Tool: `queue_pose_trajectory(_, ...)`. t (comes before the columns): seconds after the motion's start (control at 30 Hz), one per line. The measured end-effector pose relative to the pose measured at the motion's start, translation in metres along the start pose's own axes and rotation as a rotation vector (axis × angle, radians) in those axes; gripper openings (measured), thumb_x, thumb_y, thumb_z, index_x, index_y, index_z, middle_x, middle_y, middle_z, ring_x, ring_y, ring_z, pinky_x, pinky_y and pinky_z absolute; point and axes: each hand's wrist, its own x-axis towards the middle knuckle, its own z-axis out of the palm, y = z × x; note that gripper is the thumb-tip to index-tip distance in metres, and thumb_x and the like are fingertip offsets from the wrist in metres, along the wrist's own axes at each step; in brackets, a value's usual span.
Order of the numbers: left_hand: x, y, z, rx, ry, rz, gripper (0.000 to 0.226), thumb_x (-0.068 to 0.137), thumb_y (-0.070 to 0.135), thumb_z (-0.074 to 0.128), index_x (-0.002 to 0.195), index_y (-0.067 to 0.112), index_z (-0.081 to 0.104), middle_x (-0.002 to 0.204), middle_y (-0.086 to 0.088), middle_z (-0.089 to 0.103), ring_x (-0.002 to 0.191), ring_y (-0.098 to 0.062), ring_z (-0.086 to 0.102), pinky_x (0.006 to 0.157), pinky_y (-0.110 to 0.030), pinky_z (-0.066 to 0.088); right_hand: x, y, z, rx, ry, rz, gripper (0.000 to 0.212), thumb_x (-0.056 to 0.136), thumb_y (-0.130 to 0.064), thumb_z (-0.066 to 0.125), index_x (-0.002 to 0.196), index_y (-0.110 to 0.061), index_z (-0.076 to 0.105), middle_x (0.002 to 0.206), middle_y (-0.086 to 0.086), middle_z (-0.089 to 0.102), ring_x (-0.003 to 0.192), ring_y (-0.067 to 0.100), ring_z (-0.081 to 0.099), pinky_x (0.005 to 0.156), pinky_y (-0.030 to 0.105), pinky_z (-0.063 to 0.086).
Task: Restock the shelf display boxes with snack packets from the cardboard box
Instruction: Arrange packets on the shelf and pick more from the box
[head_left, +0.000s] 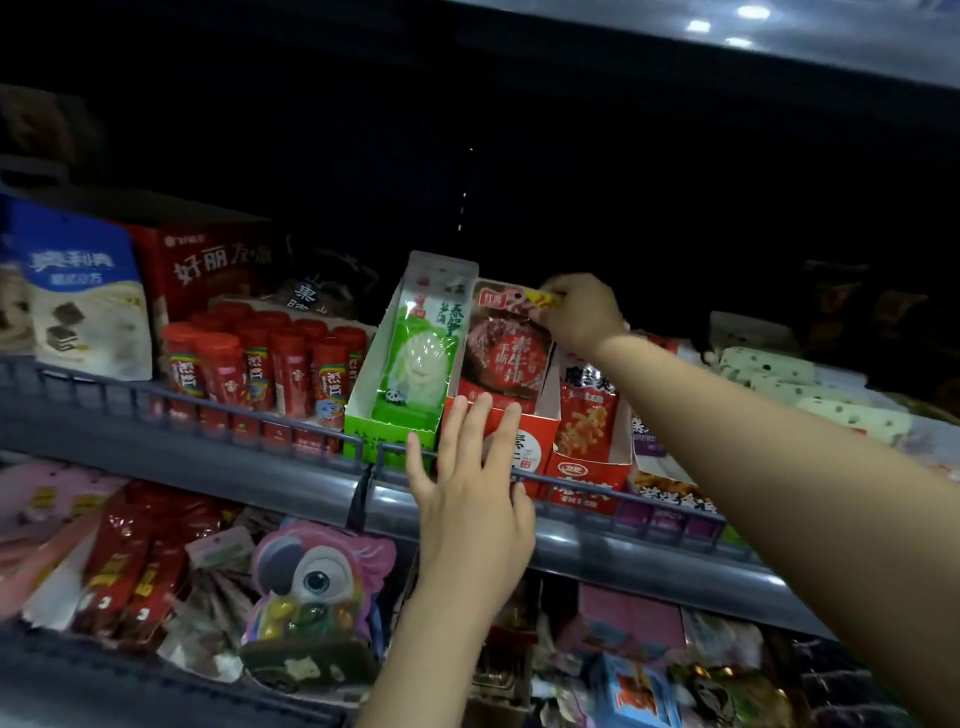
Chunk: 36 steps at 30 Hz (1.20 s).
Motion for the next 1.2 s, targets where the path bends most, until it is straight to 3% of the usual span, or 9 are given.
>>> queue_pose_trajectory(0.17, -0.001, 0.002, -0.001, -0.010, -0.013, 0.006, 0.073, 0.091, 0.025, 0.049, 0.149, 0.036, 0.005, 0.157, 0.012, -0.007, 0.140, -0.005, -0.021, 0.107, -0.043, -0.024, 0.002, 0.008, 0.023, -0.222, 0.078, -0.051, 0.027, 0.088, -0.014, 0.061, 0.114, -0.012, 0.064, 0.117, 0.011, 0.063, 0.107, 0.026, 0.057, 0.084, 0.029, 0.045)
queue_pose_trajectory(0.3, 0.000, 0.003, 0.000, -0.023, -0.008, -0.005, 0.074, 0.091, 0.023, 0.050, 0.149, 0.035, 0.006, 0.157, 0.012, -0.007, 0.141, -0.005, -0.020, 0.106, -0.042, -0.024, 0.002, 0.008, 0.025, -0.369, 0.159, -0.129, 0.031, 0.086, -0.017, 0.061, 0.117, -0.020, 0.062, 0.119, 0.009, 0.061, 0.109, 0.029, 0.054, 0.088, 0.038, 0.047)
queue_pose_trajectory(0.4, -0.001, 0.004, 0.001, -0.030, -0.003, -0.014, 0.074, 0.090, 0.021, 0.051, 0.149, 0.034, 0.009, 0.157, 0.011, -0.006, 0.141, -0.005, -0.019, 0.107, -0.042, -0.023, -0.001, 0.010, 0.022, -0.407, 0.174, -0.159, 0.034, 0.087, -0.020, 0.062, 0.121, -0.021, 0.060, 0.123, 0.009, 0.058, 0.112, 0.029, 0.051, 0.090, 0.038, 0.045)
queue_pose_trajectory(0.67, -0.001, 0.006, 0.003, -0.043, 0.011, -0.022, 0.073, 0.090, 0.020, 0.050, 0.149, 0.032, 0.010, 0.158, 0.009, -0.005, 0.141, -0.006, -0.018, 0.108, -0.040, -0.020, -0.012, 0.011, 0.017, -0.458, 0.170, -0.118, 0.039, 0.092, -0.026, 0.057, 0.131, -0.026, 0.053, 0.126, 0.009, 0.053, 0.117, 0.028, 0.044, 0.094, 0.034, 0.035)
queue_pose_trajectory(0.9, -0.004, 0.006, 0.001, -0.030, 0.007, -0.006, 0.071, 0.090, 0.022, 0.051, 0.149, 0.031, 0.013, 0.158, 0.008, -0.004, 0.141, -0.005, -0.015, 0.111, -0.039, -0.018, -0.036, 0.017, 0.008, -0.327, 0.163, -0.138, 0.042, 0.093, -0.030, 0.054, 0.134, -0.021, 0.050, 0.135, 0.003, 0.051, 0.125, 0.022, 0.038, 0.100, 0.030, 0.030)
queue_pose_trajectory(1.1, -0.015, 0.002, 0.002, -0.055, 0.054, 0.072, 0.060, 0.084, 0.014, 0.059, 0.140, 0.018, 0.041, 0.156, -0.004, 0.021, 0.144, -0.015, 0.015, 0.115, -0.046, 0.002, -0.090, 0.025, -0.006, -0.137, 0.225, -0.184, 0.038, 0.089, -0.030, 0.059, 0.125, -0.017, 0.059, 0.128, 0.003, 0.059, 0.125, 0.021, 0.042, 0.101, 0.030, 0.033)
queue_pose_trajectory(1.2, -0.025, 0.002, 0.001, -0.063, 0.068, 0.099, 0.053, 0.082, 0.010, 0.060, 0.133, 0.014, 0.049, 0.147, -0.006, 0.037, 0.137, -0.016, 0.026, 0.114, -0.041, 0.009, -0.132, 0.031, -0.014, -0.032, 0.223, -0.156, 0.035, 0.088, -0.030, 0.061, 0.121, -0.018, 0.062, 0.119, 0.000, 0.063, 0.121, 0.018, 0.044, 0.098, 0.026, 0.032)
